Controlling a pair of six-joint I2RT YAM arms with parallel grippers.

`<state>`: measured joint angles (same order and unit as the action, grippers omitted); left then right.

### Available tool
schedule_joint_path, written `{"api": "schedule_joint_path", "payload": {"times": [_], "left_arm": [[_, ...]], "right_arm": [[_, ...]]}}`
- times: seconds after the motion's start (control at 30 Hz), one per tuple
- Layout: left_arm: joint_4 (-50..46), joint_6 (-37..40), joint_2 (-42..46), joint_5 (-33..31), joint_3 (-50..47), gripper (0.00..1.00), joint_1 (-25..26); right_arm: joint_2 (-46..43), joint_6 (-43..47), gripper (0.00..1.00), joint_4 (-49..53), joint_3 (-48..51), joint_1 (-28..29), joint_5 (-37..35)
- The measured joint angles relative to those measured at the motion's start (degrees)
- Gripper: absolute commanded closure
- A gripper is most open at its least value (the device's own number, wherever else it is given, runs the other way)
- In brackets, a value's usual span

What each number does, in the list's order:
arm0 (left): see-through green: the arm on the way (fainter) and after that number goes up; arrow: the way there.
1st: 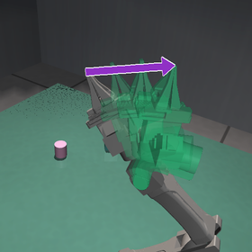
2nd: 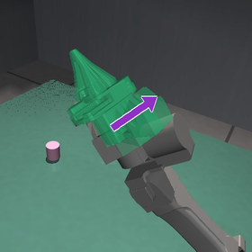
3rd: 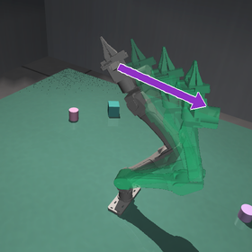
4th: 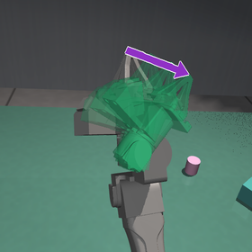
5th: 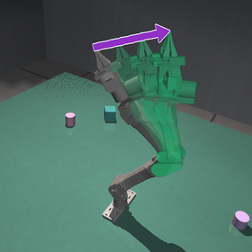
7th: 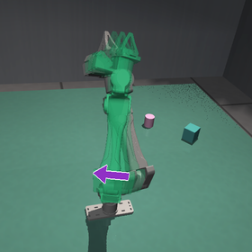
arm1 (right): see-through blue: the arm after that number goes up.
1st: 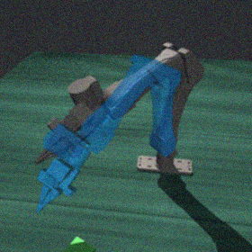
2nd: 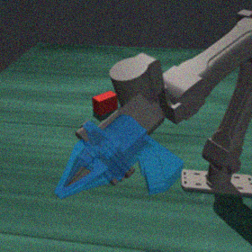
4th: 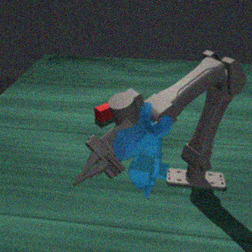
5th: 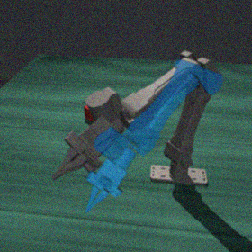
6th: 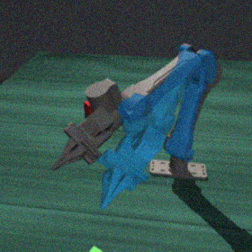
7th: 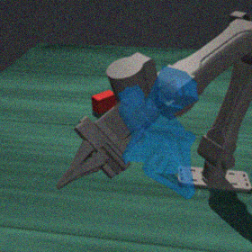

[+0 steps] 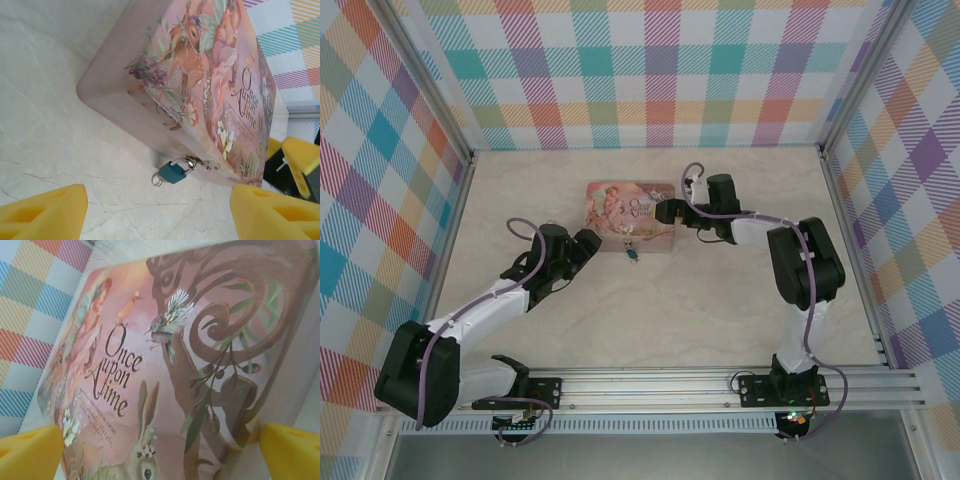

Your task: Unlock a padlock with a key

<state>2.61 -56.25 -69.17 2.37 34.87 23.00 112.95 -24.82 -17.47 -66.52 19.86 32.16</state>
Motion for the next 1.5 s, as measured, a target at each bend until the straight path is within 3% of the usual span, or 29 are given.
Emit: {"api": "schedule_joint_path", "payload": {"times": [0.17, 0.37, 0.67, 0.83, 1.03, 1.27, 1.5], "left_arm": [[-1.1, 1.7, 1.2, 0.1, 0.0, 0.23, -3.0], [-3.2, 4.3, 1.4, 1.5, 1.2, 0.17, -5.4], [-3.1, 8.1, 0.3, 7.4, 4.8, 0.08, -16.3], [1.5, 8.1, -8.9, 13.7, 6.6, 0.08, -20.4], [4.6, 8.6, -19.6, 19.0, 12.0, 0.07, -20.7], [8.5, 9.2, -24.3, 21.3, 14.7, 0.08, -20.7], [9.8, 9.2, -26.8, 23.2, 14.9, 0.09, -20.7]], "right_arm": [[8.2, -0.2, 0.01, -3.9, -8.3, 0.0, 3.4], [8.8, 1.4, 0.00, -6.2, -8.7, 0.0, -1.4], [-13.8, 7.2, 0.03, -6.2, 11.3, 0.8, -7.8], [-21.1, 9.5, 0.10, -6.1, 20.1, 8.7, -9.1], [-15.6, 9.5, 0.23, -6.8, 22.3, 17.0, -11.8], [-5.0, 9.4, 0.27, -8.6, 17.1, 17.6, -15.1], [-0.7, 9.4, 0.30, -12.0, 12.6, 17.7, -18.1]]}}
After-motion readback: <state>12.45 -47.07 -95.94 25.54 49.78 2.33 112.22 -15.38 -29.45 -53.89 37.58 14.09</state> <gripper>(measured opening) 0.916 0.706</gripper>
